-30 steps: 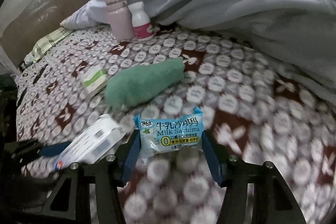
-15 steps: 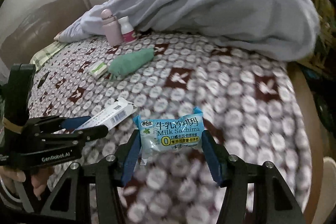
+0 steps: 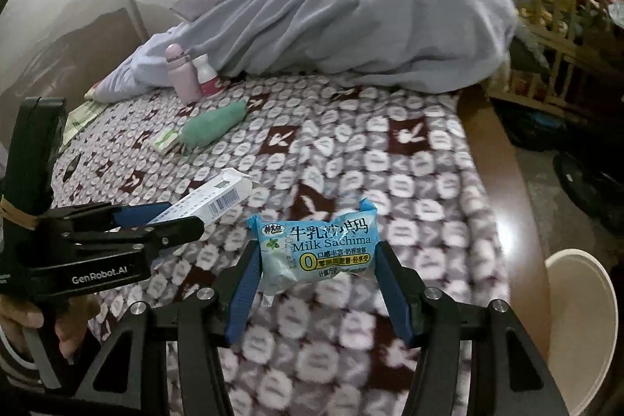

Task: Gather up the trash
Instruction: 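Carry the medicine box and Milk Sachima packet over the cream bucket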

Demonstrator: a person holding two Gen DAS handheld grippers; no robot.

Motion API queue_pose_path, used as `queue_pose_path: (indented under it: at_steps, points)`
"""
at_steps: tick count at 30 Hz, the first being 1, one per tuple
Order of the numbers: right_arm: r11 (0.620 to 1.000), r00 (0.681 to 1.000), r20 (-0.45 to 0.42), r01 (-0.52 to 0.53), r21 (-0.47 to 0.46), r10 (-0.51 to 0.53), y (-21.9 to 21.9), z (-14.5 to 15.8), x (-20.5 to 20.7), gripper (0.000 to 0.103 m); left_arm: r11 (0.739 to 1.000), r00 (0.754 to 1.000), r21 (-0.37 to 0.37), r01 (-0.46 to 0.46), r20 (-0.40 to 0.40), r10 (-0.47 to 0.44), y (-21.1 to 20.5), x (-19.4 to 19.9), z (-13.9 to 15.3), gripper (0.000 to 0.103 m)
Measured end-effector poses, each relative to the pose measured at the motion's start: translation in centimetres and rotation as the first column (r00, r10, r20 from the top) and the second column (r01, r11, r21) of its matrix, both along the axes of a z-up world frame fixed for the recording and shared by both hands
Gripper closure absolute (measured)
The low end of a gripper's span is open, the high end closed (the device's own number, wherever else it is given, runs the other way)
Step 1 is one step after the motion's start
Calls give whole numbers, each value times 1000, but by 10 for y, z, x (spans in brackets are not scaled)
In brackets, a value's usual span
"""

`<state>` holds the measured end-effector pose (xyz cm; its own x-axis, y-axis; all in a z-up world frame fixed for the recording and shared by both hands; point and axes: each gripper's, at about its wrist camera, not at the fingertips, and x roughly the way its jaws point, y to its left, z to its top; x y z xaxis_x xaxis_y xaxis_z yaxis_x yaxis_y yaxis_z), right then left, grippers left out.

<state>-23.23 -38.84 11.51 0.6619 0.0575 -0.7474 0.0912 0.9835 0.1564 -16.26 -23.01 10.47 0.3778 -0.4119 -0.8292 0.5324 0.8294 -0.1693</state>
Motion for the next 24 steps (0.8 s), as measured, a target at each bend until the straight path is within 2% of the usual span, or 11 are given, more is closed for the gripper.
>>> queue_pose_path:
  at_steps: [12,24]
  points:
    - [997,997,19,75,-15,-75,-36,11,-31,47,996,995,0,94,25,-94,-52,-20,12,56]
    - [985,985,25,173,-22,-173,-77,17,-64,47,981,980,-6,194,41,-194,-105,-44,21,56]
